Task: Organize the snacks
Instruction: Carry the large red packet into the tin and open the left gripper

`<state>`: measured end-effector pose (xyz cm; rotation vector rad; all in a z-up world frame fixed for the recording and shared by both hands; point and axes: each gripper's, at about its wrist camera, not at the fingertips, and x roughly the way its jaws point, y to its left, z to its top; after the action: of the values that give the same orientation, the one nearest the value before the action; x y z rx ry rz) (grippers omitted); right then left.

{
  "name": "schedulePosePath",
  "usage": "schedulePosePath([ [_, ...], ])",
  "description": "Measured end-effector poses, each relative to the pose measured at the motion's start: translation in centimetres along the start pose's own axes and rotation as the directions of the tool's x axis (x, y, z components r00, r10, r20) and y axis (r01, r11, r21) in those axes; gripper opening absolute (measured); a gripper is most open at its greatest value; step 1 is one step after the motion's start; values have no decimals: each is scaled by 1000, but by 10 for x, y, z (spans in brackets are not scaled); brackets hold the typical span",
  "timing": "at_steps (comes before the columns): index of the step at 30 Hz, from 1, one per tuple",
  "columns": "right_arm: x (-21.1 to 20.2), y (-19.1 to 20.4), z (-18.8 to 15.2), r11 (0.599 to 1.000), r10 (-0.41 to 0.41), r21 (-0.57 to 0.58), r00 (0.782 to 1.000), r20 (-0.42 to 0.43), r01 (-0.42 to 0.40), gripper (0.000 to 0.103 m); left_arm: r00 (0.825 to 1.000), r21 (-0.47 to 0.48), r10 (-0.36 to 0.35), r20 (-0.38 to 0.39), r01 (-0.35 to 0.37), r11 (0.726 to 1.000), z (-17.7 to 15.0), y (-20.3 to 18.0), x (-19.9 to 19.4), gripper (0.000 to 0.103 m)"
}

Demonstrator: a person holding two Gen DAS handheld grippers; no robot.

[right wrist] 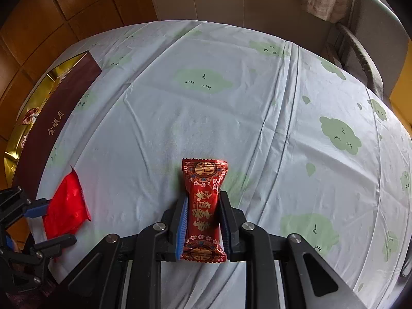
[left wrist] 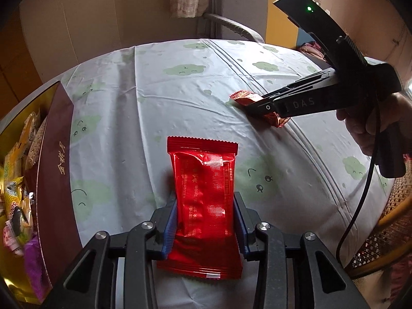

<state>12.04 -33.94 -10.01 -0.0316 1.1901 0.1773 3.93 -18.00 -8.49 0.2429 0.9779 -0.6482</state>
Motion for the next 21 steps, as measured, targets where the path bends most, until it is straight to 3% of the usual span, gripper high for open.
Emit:
schedulePosePath([
  [5, -3, 8, -1, 998, -35, -47, 999, 14, 35, 23, 999, -15, 38, 35, -37, 999, 3, 5, -23, 39],
  [12, -6, 12, -5, 995, -63, -78, 998, 29, 65, 23, 994, -126, 102, 48, -95, 987, 4, 29, -57, 39],
  [21, -5, 17, -6, 991, -97, -88, 995, 40, 100, 23, 980, -186, 183, 79, -166, 968, -6, 52, -91, 39],
])
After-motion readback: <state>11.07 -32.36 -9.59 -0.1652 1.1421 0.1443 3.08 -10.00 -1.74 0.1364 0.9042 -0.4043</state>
